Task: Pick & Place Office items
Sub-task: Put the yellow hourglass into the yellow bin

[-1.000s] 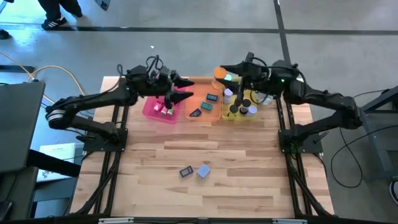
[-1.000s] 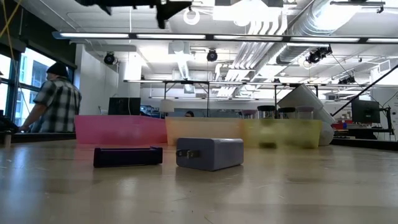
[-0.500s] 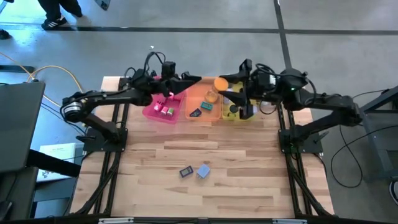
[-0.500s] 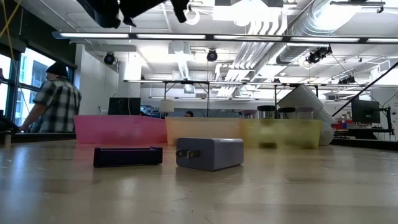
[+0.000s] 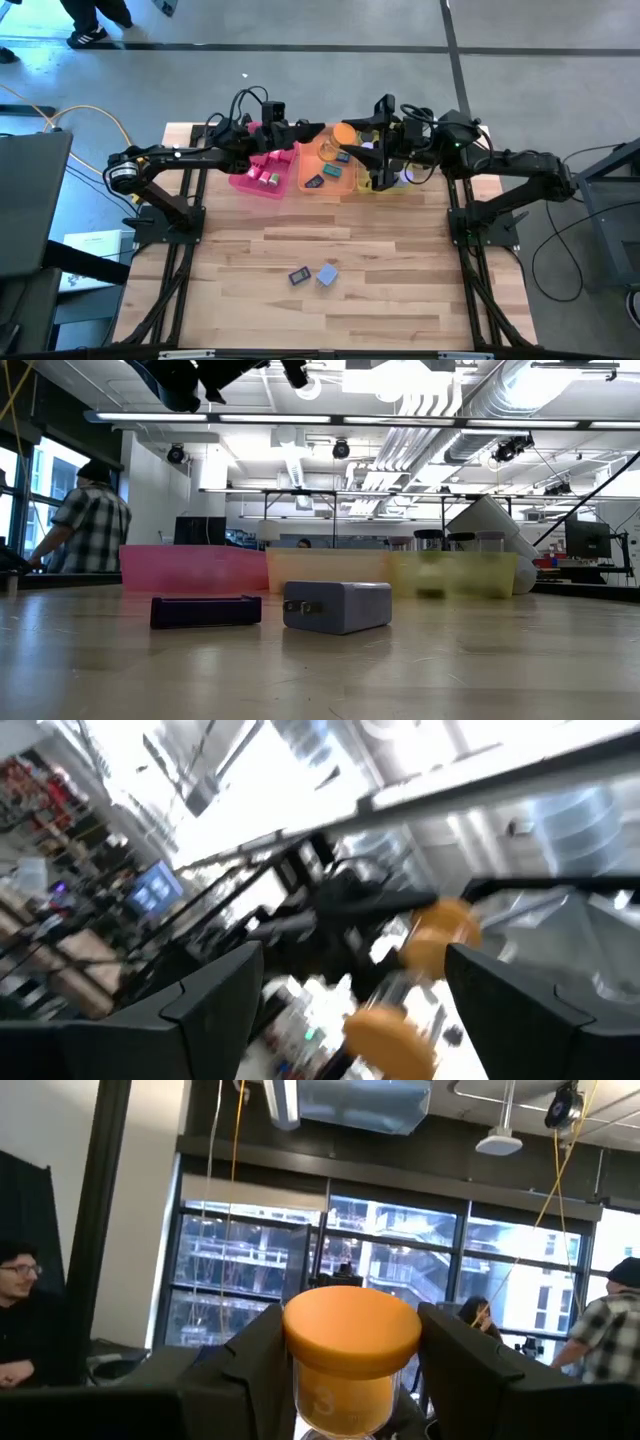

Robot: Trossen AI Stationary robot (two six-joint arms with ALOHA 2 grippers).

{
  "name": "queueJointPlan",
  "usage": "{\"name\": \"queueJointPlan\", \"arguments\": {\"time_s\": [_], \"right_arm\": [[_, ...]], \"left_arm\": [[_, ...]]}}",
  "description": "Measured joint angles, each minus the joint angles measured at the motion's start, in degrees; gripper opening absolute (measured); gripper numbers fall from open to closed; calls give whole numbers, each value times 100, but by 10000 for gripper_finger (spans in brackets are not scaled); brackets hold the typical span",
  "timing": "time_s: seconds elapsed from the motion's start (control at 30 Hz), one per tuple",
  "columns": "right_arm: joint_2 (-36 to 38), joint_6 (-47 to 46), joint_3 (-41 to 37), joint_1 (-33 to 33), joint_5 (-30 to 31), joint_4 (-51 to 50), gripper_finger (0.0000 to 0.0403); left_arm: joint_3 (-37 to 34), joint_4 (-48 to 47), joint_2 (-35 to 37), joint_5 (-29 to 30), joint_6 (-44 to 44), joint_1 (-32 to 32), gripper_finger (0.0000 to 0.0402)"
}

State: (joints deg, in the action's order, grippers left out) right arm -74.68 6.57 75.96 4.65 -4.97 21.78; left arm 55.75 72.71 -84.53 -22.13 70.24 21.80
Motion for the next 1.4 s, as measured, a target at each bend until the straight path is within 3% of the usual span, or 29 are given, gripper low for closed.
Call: {"name": "queueJointPlan", "arguments": {"time_s": [0.23,0.53,0.93,1.4], "right_arm": [[-156,-176,-2,249,-320,475,176],[-264,-677,-4,424,-904,872,176],[-276,-843,-4,382,-1050,934,176],[-273,-795,-4,415,-1047,901,176]], "left_arm": [[87,132,0,307,420,-41,305],[447,96,-41,499,230,-406,305],[790,-13,-525,535,543,-697,305],[791,260,-524,250,420,-697,305]]}}
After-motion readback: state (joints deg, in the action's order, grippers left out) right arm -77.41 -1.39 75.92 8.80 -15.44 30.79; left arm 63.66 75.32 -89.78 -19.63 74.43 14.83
